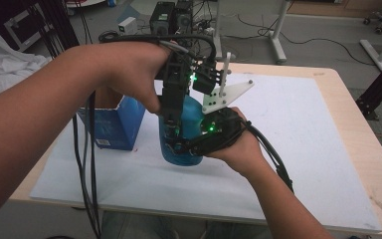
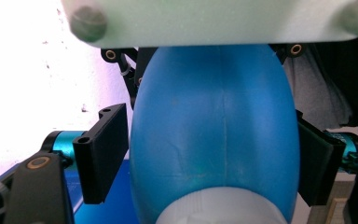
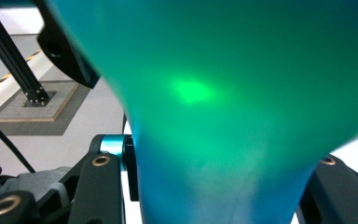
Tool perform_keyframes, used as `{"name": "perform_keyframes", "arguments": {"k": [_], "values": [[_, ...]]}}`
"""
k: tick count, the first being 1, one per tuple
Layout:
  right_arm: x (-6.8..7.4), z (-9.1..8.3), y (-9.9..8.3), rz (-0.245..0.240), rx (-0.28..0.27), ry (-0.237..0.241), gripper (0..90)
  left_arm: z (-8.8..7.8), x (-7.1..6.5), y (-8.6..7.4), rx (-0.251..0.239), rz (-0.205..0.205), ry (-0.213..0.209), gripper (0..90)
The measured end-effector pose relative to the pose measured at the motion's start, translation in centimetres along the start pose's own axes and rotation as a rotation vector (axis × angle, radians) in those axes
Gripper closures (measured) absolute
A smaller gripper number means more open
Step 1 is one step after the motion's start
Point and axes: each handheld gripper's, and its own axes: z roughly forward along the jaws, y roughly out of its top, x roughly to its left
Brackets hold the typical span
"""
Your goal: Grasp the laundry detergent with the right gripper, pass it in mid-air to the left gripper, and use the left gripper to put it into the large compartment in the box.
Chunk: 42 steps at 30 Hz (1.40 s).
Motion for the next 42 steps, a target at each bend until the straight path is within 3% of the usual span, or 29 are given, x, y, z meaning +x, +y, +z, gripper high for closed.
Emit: {"name": "perform_keyframes", "arguments": {"k": [19, 37, 42], "values": [[0.16, 0.05, 0.05, -0.007, -0.007, -0.002, 46.8, -0.03, -0.08, 0.1, -0.005, -0.007, -0.028, 38.3], [0.19, -0.09, -0.09, -0.023, -0.011, 0.012, 43.8, -0.09, -0.12, 0.16, -0.007, -0.017, -0.038, 39.6], [0.01, -0.55, -0.23, 0.012, -0.029, 0.004, 24.2, 0.02, -0.06, 0.13, 0.002, -0.019, -0.04, 39.6]]}}
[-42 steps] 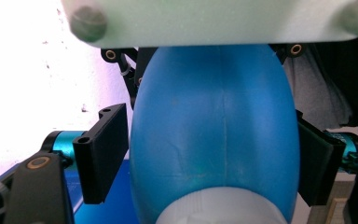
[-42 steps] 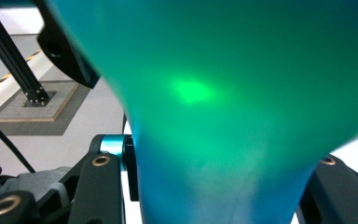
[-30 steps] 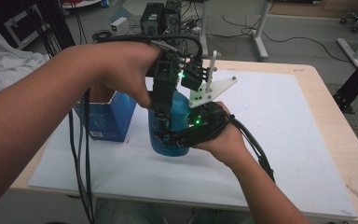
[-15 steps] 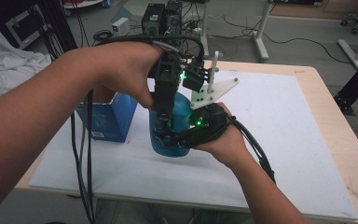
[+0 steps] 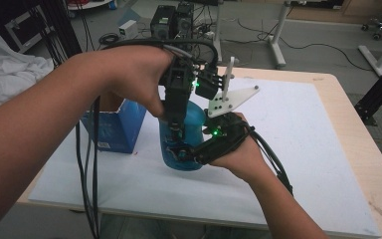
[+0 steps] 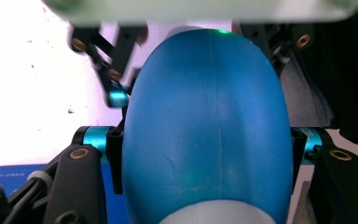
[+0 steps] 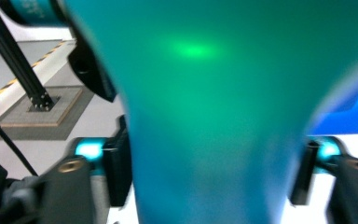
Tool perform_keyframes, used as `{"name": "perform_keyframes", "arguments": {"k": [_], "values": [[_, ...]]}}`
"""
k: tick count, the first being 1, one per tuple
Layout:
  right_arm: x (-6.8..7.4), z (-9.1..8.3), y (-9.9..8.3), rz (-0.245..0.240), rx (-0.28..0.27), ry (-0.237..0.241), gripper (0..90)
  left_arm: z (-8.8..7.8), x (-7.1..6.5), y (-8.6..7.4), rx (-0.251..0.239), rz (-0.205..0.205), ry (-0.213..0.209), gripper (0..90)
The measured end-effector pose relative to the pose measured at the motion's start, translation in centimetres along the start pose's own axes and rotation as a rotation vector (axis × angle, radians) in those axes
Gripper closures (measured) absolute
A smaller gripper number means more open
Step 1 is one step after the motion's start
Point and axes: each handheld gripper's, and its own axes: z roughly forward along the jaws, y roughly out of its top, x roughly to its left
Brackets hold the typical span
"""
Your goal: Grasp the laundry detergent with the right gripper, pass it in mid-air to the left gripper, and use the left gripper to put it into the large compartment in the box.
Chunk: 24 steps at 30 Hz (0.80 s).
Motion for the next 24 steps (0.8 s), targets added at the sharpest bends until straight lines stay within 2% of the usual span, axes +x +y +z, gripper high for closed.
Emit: {"name": "perform_keyframes", "arguments": {"k": [1, 6, 10, 15, 17, 18, 19, 24], "values": [[0.0, -0.2, -0.1, 0.002, -0.007, -0.01, 22.9, 0.0, 0.0, 0.0, 0.003, 0.002, 0.001, 39.6], [0.1, -1.1, -0.5, 0.006, -0.016, 0.009, 21.7, 0.0, 0.1, -0.2, 0.006, -0.014, -0.001, 39.6], [0.4, -2.1, -0.6, 0.01, -0.007, 0.018, 13.5, -0.3, 0.3, -0.6, 0.006, -0.028, -0.001, 39.6], [0.5, -3.9, -0.7, -0.003, 0.028, 0.006, 12.5, -1.2, 0.5, -1.2, 0.008, -0.056, -0.007, 39.6], [0.4, -4.6, -0.6, -0.008, 0.039, -0.004, 8.5, -1.5, 0.5, -1.5, 0.009, -0.077, -0.004, 39.6], [0.5, -5.0, -0.6, -0.004, 0.056, -0.025, 0.8, -1.6, 0.6, -1.6, 0.013, -0.084, 0.0, 39.6], [0.5, -5.2, -0.5, -0.004, 0.075, -0.047, 0.8, -1.8, 0.6, -1.7, 0.018, -0.089, 0.0, 39.6], [0.4, -6.7, -0.5, -0.004, 0.149, -0.053, 0.6, -2.8, 0.8, -2.3, 0.02, -0.131, 0.0, 39.6]]}}
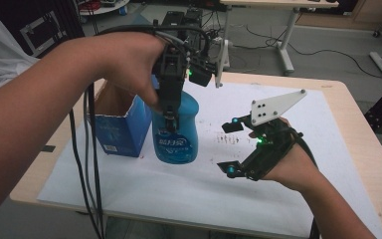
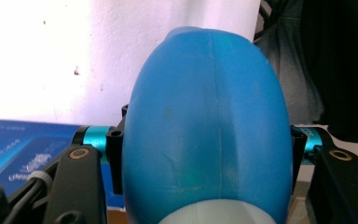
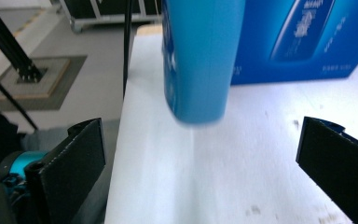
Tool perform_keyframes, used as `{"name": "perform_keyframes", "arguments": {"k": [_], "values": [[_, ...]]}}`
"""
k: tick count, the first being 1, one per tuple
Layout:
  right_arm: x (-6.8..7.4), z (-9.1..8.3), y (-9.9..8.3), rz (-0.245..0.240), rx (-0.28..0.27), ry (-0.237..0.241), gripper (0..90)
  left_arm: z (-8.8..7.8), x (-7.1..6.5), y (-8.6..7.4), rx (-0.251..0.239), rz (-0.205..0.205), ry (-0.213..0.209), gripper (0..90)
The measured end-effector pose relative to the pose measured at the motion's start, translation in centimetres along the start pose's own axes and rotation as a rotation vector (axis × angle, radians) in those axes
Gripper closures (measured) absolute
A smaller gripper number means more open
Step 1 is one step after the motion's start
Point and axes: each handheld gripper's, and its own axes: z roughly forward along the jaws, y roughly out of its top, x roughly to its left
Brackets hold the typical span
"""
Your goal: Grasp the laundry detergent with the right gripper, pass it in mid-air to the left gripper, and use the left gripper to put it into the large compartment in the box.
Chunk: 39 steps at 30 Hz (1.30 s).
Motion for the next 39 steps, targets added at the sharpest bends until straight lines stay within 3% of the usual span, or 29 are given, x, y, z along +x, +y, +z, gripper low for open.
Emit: {"name": "perform_keyframes", "arguments": {"k": [12, 19, 27, 33, 39], "values": [[-0.7, -2.9, -0.3, 0.008, 0.173, -0.056, 0.5, -3.7, 0.9, -2.2, -0.036, -0.186, -0.025, 39.5], [-0.7, -3.8, -0.1, -0.004, 0.219, -0.046, 0.6, -6.6, 1.8, -3.9, -0.05, -0.353, -0.019, 39.4], [-0.7, -4.2, 0.4, -0.025, 0.276, -0.047, 0.6, -9.9, 3.3, -7.4, -0.133, -0.648, -0.008, 39.4], [-0.7, -4.5, 0.7, -0.027, 0.289, -0.047, 0.5, -11.0, 4.7, -10.3, -0.134, -0.831, 0.005, 39.4], [-0.8, -4.5, 0.7, -0.024, 0.301, -0.047, 0.6, -11.0, 6.1, -12.8, -0.135, -1.018, 0.01, 39.4]]}}
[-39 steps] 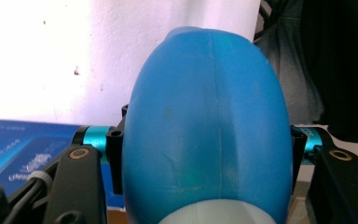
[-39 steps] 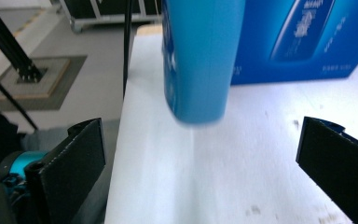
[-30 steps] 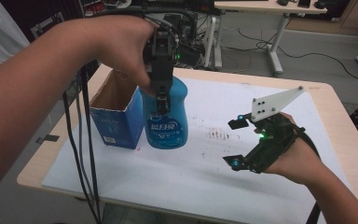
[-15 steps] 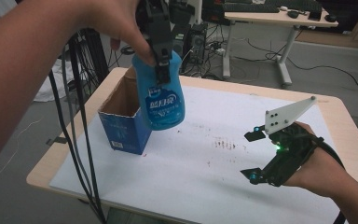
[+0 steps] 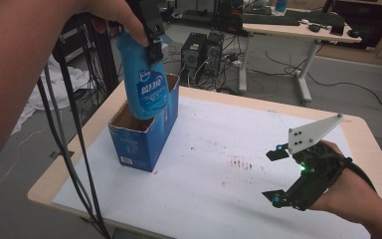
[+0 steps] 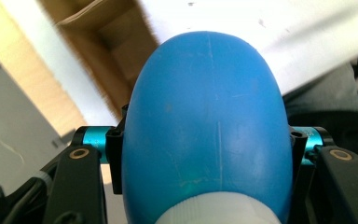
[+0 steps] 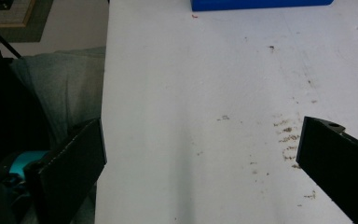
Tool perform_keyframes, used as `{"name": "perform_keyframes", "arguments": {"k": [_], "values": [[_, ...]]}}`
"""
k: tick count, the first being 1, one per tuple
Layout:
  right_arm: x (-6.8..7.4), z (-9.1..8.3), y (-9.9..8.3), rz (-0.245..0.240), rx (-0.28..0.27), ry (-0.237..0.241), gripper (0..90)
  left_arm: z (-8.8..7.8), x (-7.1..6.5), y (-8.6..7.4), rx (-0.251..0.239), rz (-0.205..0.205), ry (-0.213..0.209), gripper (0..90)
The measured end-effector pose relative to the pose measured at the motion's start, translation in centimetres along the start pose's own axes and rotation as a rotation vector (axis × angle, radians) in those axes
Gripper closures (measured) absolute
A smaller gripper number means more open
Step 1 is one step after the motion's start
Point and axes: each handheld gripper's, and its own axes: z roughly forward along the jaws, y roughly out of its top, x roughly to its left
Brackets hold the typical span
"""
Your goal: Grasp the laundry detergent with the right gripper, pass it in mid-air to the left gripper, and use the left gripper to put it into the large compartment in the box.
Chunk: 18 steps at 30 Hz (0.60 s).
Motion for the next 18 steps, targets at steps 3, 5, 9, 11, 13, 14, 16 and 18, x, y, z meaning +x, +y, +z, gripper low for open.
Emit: {"name": "perform_keyframes", "arguments": {"k": [3, 5, 9, 11, 13, 14, 16, 18], "values": [[0.0, 0.2, 0.0, 0.004, 0.009, 0.001, 0.6, 0.1, 1.1, 0.1, -0.007, -0.073, 0.011, 39.4], [-0.1, 0.2, 0.0, 0.005, 0.009, 0.001, 0.6, 0.3, 1.6, 0.2, -0.009, -0.117, 0.018, 39.4], [-0.2, 0.3, -0.1, 0.008, 0.018, 0.0, 0.6, 1.2, 2.4, 0.7, 0.005, -0.161, 0.039, 39.4], [-0.2, 0.3, -0.1, 0.008, 0.021, -0.002, 0.6, 1.8, 2.7, 1.0, 0.01, -0.174, 0.046, 39.4], [-0.2, 0.3, -0.1, 0.01, 0.024, -0.004, 0.6, 2.5, 3.1, 1.2, 0.022, -0.171, 0.049, 39.4], [-0.2, 0.3, -0.1, 0.011, 0.025, -0.004, 0.6, 2.7, 3.2, 1.2, 0.026, -0.171, 0.05, 39.4], [-0.1, 0.3, -0.2, 0.011, 0.028, -0.006, 0.6, 3.5, 3.4, 1.4, 0.037, -0.167, 0.051, 39.4], [-0.1, 0.4, -0.2, 0.014, 0.029, -0.008, 0.6, 4.3, 3.7, 1.4, 0.046, -0.151, 0.05, 39.4]]}}
